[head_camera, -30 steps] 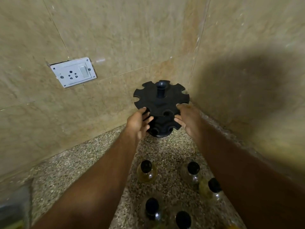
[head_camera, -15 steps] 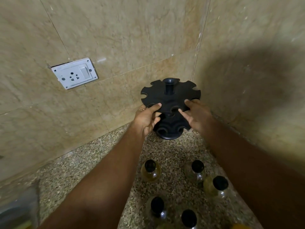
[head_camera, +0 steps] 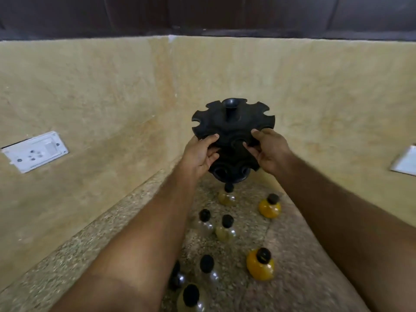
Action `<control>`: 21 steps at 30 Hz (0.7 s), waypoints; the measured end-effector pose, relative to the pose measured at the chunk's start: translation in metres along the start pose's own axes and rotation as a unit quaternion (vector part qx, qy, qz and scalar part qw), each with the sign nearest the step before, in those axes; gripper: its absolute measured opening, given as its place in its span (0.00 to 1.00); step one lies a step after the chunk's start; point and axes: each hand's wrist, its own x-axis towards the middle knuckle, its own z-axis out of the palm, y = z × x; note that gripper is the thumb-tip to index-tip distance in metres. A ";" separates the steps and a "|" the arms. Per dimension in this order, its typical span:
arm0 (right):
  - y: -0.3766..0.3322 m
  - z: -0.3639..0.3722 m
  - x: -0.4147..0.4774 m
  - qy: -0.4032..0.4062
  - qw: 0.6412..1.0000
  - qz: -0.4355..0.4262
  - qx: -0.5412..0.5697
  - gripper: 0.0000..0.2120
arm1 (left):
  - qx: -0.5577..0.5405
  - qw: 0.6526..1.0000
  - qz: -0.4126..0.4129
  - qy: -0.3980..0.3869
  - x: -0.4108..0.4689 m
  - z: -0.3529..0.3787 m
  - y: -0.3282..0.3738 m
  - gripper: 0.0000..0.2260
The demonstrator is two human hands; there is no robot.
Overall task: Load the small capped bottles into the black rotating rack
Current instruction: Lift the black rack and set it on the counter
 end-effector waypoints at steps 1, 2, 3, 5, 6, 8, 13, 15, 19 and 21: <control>-0.011 -0.016 -0.012 0.015 1.000 -0.010 0.001 0.02 | 0.000 1.000 -0.005 -0.024 -0.007 0.016 -0.008 0.15; -0.021 -0.036 -0.028 0.029 0.999 -0.022 0.002 0.02 | 0.000 0.999 -0.014 -0.049 -0.018 0.033 -0.017 0.16; -0.028 -0.053 -0.039 0.040 0.999 -0.032 0.006 0.03 | -0.001 0.997 -0.021 -0.068 -0.026 0.048 -0.027 0.17; -0.037 -0.088 -0.060 0.060 0.997 -0.042 0.023 0.07 | 0.002 0.995 -0.038 -0.097 -0.045 0.075 -0.047 0.17; -0.041 -0.105 -0.073 0.068 0.996 -0.046 0.032 0.10 | 0.006 0.993 -0.052 -0.106 -0.055 0.087 -0.057 0.16; -0.044 -0.140 -0.097 0.103 0.992 -0.053 0.043 0.13 | 0.020 0.988 -0.089 -0.126 -0.077 0.109 -0.080 0.14; -0.025 -0.211 -0.158 0.179 0.980 -0.057 0.062 0.06 | 0.081 0.968 -0.174 -0.159 -0.122 0.137 -0.142 0.16; -0.009 -0.234 -0.179 0.206 0.974 -0.059 0.076 0.06 | 0.097 0.960 -0.204 -0.167 -0.136 0.138 -0.167 0.17; 0.028 -0.274 -0.210 0.247 0.962 -0.054 0.105 0.01 | 0.115 0.947 -0.241 -0.179 -0.159 0.131 -0.214 0.16; 0.043 -0.288 -0.221 0.256 0.959 -0.055 0.108 0.03 | 0.125 0.943 -0.251 -0.181 -0.167 0.125 -0.232 0.16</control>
